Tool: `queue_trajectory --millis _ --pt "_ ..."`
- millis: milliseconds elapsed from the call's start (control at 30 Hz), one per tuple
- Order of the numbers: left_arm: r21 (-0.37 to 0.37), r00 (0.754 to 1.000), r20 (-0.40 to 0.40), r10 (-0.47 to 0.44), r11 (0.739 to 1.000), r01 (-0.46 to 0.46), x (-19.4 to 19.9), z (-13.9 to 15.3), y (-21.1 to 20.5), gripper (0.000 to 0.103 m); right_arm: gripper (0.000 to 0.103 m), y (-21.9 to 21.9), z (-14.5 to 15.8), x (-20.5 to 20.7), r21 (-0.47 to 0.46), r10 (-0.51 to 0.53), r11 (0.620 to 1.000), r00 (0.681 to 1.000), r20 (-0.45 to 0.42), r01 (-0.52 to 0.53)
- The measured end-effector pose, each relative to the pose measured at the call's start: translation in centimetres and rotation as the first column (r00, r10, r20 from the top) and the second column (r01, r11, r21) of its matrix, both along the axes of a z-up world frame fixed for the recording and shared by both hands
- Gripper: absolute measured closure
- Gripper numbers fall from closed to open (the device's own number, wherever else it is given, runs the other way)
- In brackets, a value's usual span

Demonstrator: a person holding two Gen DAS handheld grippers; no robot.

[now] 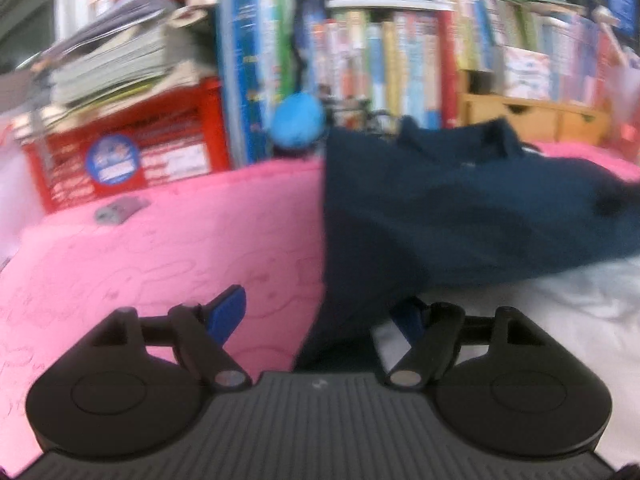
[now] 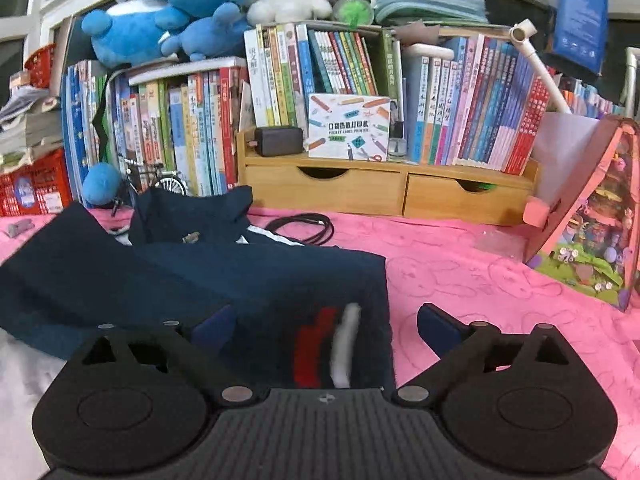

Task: Fold clothes
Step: 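Grasp the striped cuff with the right gripper, then lift the striped cuff with the right gripper and lay it on the folded jacket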

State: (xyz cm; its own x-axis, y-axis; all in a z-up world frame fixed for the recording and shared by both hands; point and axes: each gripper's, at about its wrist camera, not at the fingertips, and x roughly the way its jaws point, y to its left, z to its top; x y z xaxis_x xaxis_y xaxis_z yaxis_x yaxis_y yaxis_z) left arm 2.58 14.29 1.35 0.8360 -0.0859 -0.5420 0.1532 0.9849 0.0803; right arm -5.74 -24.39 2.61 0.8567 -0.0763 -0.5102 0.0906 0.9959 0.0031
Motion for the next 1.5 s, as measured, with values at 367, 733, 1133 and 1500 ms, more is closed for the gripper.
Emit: queue_trajectory --millis 367,733,1133,1500 --pt "-0.205 0.982 -0.101 0.159 0.963 -0.177 0.3 -0.7 5.8 0.022 0.005 2.1 -4.6 0.1 -0.034 -0.014 0.999 0.994 -0.106 0.011" --pt "-0.123 0.979 -0.109 0.172 0.975 -0.185 0.5 -0.9 4.7 0.020 0.057 0.6 -4.4 -0.3 0.061 0.033 0.998 0.990 -0.139 -0.025" --pt "-0.114 0.974 -0.084 0.212 0.969 -0.221 0.3 -0.7 5.1 0.020 0.083 3.4 -2.9 5.8 -0.360 -0.029 0.932 0.999 0.043 0.042" --pt "-0.108 0.971 -0.104 0.215 0.968 -0.226 0.4 -0.9 5.0 0.019 0.038 4.2 -2.6 2.5 0.069 0.099 0.992 0.994 0.035 -0.101"
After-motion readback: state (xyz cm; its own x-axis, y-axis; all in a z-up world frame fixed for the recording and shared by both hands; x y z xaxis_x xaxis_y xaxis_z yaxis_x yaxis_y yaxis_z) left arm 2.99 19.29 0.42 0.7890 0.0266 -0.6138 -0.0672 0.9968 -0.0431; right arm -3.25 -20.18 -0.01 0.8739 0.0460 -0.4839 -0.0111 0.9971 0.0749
